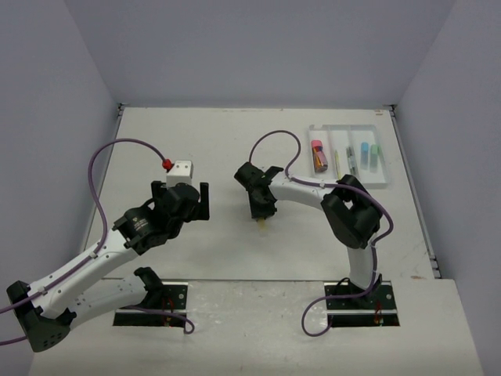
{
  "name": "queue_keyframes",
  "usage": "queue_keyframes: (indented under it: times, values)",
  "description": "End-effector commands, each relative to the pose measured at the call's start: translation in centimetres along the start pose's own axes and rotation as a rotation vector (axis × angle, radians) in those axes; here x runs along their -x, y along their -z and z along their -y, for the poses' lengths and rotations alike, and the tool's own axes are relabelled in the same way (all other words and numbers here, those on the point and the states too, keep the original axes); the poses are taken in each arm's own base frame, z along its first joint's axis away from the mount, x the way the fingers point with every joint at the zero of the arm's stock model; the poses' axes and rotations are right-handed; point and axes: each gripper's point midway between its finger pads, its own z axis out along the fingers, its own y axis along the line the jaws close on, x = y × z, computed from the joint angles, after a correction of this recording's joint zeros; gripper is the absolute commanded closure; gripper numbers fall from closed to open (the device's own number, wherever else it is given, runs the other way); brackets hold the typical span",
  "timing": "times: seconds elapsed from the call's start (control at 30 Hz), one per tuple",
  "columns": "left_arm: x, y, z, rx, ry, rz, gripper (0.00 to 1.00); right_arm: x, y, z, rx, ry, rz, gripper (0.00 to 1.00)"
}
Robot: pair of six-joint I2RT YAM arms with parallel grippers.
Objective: Sort the stationery into containers
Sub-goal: Pick up the pen from the center of the board, then place the pen in the storage box.
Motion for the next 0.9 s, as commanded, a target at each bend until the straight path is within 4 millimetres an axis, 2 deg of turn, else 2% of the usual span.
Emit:
queue_keyframes:
  times: [0.0,0.1,0.13,0.17,0.2,0.27,0.37,0.47,0.57,0.6,0.63,0.73,0.87]
  values:
    - [0.6,-0.1,0.0,-0.007,0.0,0.028,0.0,5.0,5.1,4.4,0.023,-0.026,0.136,1.0]
    - [0.9,0.3,0.0,-0.017,0.012,0.041,0.0,11.4,10.5,12.4,-0.013,-0.104,0.321,1.0]
    - [1.0,0.4,-0.1,-0.022,0.018,0.046,0.0,13.5,11.8,15.9,-0.065,-0.088,0.374,1.0]
    - [1.1,0.6,-0.1,-0.029,0.026,0.055,0.0,14.6,12.4,18.1,-0.113,-0.036,0.392,1.0]
    - [1.2,0.8,-0.1,-0.038,0.033,0.064,0.0,16.3,12.7,21.4,-0.198,-0.062,0.415,1.0]
    - [1.3,1.0,-0.1,-0.053,0.038,0.074,0.0,19.2,12.7,27.7,-0.356,-0.062,0.417,1.0]
    - [1.4,1.2,0.3,-0.08,0.035,0.078,0.0,22.0,11.0,33.8,-0.462,-0.023,0.367,1.0]
    - [1.3,1.4,1.1,-0.125,0.023,0.076,0.0,23.9,9.4,38.5,-0.536,0.034,0.334,1.0]
    - [1.1,1.5,1.4,-0.141,0.015,0.075,0.0,24.3,9.0,41.3,-0.557,0.006,0.346,1.0]
    - [1.1,1.5,1.4,-0.142,0.015,0.075,0.0,24.1,8.7,41.3,-0.555,0.008,0.338,1.0]
    - [1.1,1.5,1.5,-0.145,0.013,0.075,0.0,24.7,8.3,41.2,-0.544,0.031,0.369,1.0]
    - [1.0,1.4,1.6,-0.147,0.009,0.07,0.0,24.4,6.5,41.7,-0.557,0.029,0.334,1.0]
    - [1.0,1.4,1.6,-0.145,0.008,0.069,0.0,24.1,5.2,42.1,-0.572,0.022,0.298,1.0]
